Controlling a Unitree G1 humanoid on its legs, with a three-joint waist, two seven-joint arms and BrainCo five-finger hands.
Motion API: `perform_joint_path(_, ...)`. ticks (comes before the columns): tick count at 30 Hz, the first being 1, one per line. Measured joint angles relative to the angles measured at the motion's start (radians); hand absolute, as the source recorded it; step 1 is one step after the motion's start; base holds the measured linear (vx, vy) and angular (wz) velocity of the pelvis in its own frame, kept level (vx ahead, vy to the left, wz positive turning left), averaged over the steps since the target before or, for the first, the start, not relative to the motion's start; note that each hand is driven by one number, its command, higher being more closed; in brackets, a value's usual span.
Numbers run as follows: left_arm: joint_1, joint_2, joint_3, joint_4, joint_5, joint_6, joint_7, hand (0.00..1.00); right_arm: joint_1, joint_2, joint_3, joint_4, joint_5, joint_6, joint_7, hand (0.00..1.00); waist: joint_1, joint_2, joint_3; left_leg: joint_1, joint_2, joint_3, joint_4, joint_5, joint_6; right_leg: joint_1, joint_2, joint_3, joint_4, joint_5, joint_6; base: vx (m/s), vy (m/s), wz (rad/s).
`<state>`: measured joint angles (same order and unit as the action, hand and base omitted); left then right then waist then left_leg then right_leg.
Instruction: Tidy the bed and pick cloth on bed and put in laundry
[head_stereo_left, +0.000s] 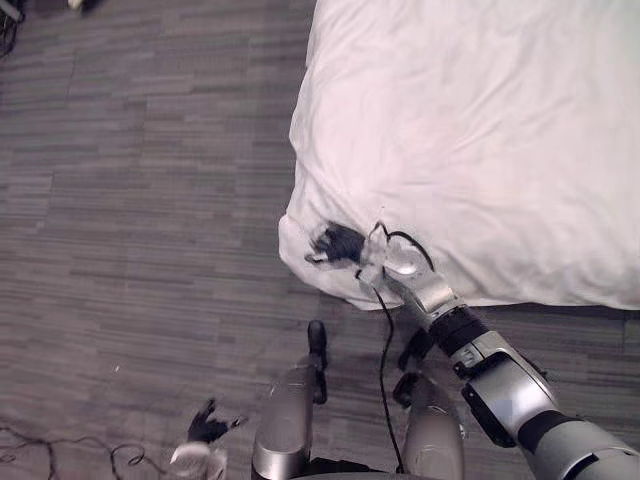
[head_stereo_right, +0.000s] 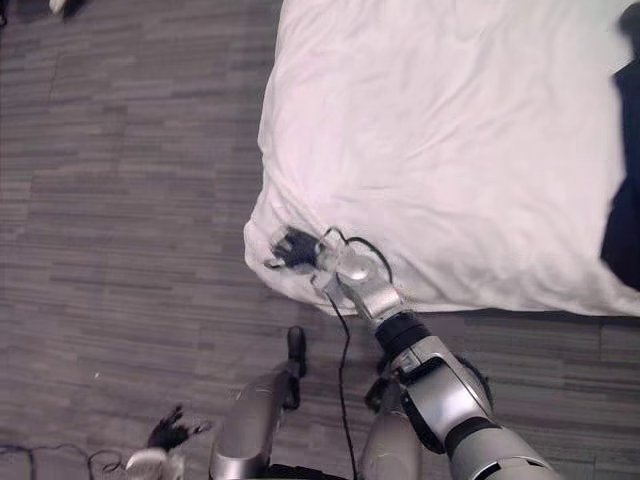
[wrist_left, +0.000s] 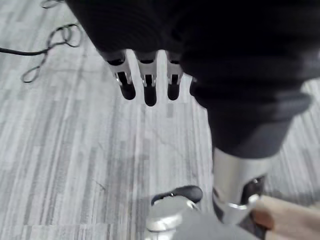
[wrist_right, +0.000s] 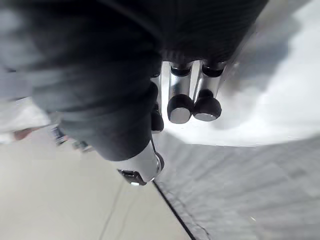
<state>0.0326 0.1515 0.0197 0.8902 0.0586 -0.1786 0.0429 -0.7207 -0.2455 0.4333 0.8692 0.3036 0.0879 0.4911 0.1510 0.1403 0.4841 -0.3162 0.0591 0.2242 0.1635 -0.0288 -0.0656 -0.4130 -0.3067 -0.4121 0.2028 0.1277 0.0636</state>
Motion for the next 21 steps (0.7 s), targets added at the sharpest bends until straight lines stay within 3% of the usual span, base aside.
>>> perform_joint_path(4,-0.047,-0.007,-0.066,-0.035,-0.025,-0.010,-0.006,0.00,0.097,-0.030,-0.095,0.233,-0.071,-0.020,0.039,1.00,-0.023,0.020,0.015,-0.021,-0.009,-0.002,0.045,-0.025,0.008,-0.022,-0.025,0.006,0.050,-0.027,0.007,0.01,0.021,0.04)
perform_joint_path(7,-0.054,-0.006,-0.093,-0.037,-0.040,-0.007,-0.009,0.00,0.186,-0.082,-0.225,0.254,-0.071,-0.039,0.038,1.00,-0.054,0.019,0.016,-0.030,-0.003,-0.004,0.076,-0.045,0.005,-0.016,-0.021,0.007,0.045,-0.039,0.009,0.01,0.003,-0.02)
perform_joint_path(9,-0.053,-0.004,-0.097,-0.041,-0.040,0.000,-0.009,0.00,0.214,-0.121,-0.248,0.230,-0.070,-0.054,0.039,1.00,-0.068,0.018,0.017,-0.020,0.009,-0.002,0.086,-0.054,0.001,0.004,-0.006,0.008,0.027,-0.034,0.012,0.05,-0.002,-0.14)
perform_joint_path(11,-0.047,0.002,-0.096,-0.048,-0.040,0.016,-0.008,0.00,0.259,-0.153,-0.259,0.119,-0.068,-0.080,0.052,1.00,-0.079,0.008,0.023,0.019,0.025,0.006,0.083,-0.061,-0.006,0.053,0.018,0.009,-0.012,-0.021,0.013,0.07,-0.017,-0.27)
perform_joint_path(13,-0.009,0.036,-0.091,-0.078,-0.039,0.029,-0.007,0.00,0.355,-0.167,-0.212,-0.252,-0.062,-0.111,0.097,1.00,-0.106,-0.027,0.043,0.100,0.056,0.039,0.075,-0.079,-0.020,0.135,0.065,0.028,-0.079,0.004,0.014,0.06,-0.035,-0.52)
perform_joint_path(14,-0.006,0.043,-0.089,-0.079,-0.039,0.037,-0.007,0.00,0.387,-0.174,-0.191,-0.360,-0.056,-0.114,0.113,1.00,-0.110,-0.037,0.041,0.119,0.061,0.048,0.066,-0.082,-0.024,0.150,0.075,0.036,-0.094,0.008,0.011,0.06,-0.039,-0.64)
perform_joint_path(15,0.000,0.064,-0.082,-0.074,-0.041,0.062,-0.006,0.00,0.446,-0.187,-0.112,-0.633,-0.016,-0.105,0.171,1.00,-0.117,-0.065,0.024,0.163,0.072,0.076,0.039,-0.084,-0.030,0.182,0.096,0.049,-0.130,0.018,0.015,0.09,-0.036,-0.50)
perform_joint_path(16,0.002,0.075,-0.081,-0.069,-0.042,0.077,-0.006,0.00,0.467,-0.185,-0.074,-0.733,0.008,-0.103,0.210,1.00,-0.126,-0.080,0.006,0.182,0.076,0.085,0.023,-0.084,-0.032,0.194,0.105,0.055,-0.142,0.019,0.015,0.10,-0.034,-0.46)
perform_joint_path(19,0.001,0.101,-0.077,-0.033,-0.042,0.131,-0.008,0.00,0.524,-0.132,-0.004,-0.934,0.132,-0.072,0.353,1.00,-0.150,-0.138,-0.069,0.269,0.088,0.105,-0.034,-0.075,-0.047,0.253,0.131,0.067,-0.157,0.012,0.008,0.13,-0.018,-0.20)
perform_joint_path(21,0.001,0.101,-0.078,-0.026,-0.041,0.153,-0.009,0.00,0.517,-0.110,-0.042,-0.938,0.181,-0.069,0.353,1.00,-0.149,-0.162,-0.107,0.306,0.089,0.122,-0.044,-0.075,-0.047,0.277,0.135,0.076,-0.157,0.007,0.005,0.11,0.014,-0.16)
